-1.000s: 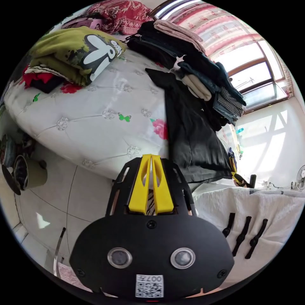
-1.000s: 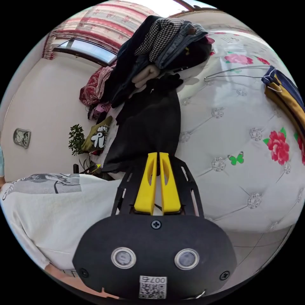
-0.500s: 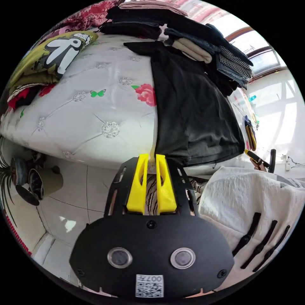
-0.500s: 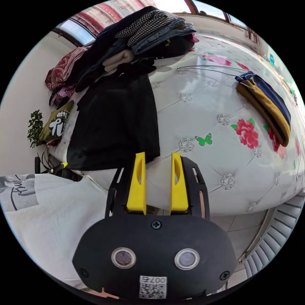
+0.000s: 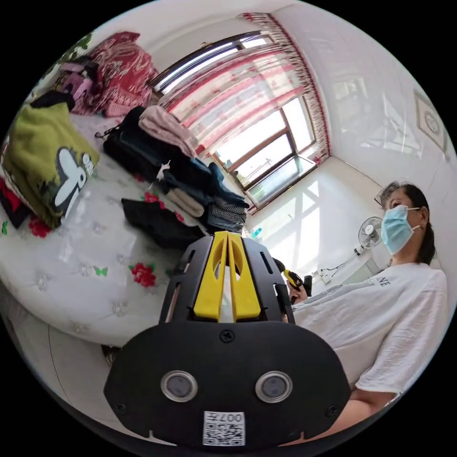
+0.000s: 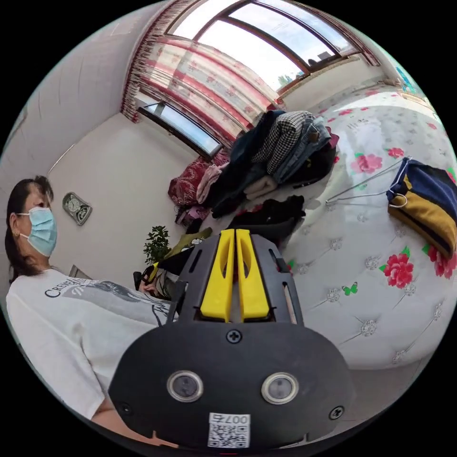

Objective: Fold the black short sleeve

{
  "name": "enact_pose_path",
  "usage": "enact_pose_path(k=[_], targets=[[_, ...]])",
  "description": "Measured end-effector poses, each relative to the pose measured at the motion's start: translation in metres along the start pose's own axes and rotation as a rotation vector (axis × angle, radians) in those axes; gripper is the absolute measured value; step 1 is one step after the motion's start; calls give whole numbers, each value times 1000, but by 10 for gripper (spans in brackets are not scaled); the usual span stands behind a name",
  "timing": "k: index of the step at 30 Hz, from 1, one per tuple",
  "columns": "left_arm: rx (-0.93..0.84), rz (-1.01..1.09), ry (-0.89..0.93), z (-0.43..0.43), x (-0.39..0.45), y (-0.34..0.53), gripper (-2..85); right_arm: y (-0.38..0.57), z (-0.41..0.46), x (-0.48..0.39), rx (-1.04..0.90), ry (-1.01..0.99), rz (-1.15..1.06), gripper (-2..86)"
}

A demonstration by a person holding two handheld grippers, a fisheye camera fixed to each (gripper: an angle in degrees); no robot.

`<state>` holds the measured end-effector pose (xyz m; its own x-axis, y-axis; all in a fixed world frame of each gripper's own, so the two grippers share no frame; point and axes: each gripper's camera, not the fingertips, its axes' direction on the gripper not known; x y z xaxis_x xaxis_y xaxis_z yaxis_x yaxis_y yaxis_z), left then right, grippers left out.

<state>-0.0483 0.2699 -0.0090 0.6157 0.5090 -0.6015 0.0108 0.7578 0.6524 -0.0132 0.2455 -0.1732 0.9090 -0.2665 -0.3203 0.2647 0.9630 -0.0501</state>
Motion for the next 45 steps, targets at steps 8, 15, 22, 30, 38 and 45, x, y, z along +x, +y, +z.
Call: enact_pose_path(k=[8, 15, 22, 30, 38, 45], targets=[[-34, -130, -26, 7, -53, -27, -10, -25, 14, 3, -86, 39, 42, -2], [112, -59, 97, 54, -42, -159, -10, -140, 39, -20, 122, 4, -7, -2], [191, 305, 139, 6, 76, -206, -10, -140, -32, -127, 370, -39, -413, -2], [29, 269, 100, -16, 62, -88, -10, -20, -52, -99, 177, 90, -370, -3], [-165, -253, -23, -1, -16, 70, -10, 72, -26, -26, -164, 226, 43, -3], [-237, -362, -126, 75, -68, 39, -7, 34, 44, 9, -310, 276, 55, -2]])
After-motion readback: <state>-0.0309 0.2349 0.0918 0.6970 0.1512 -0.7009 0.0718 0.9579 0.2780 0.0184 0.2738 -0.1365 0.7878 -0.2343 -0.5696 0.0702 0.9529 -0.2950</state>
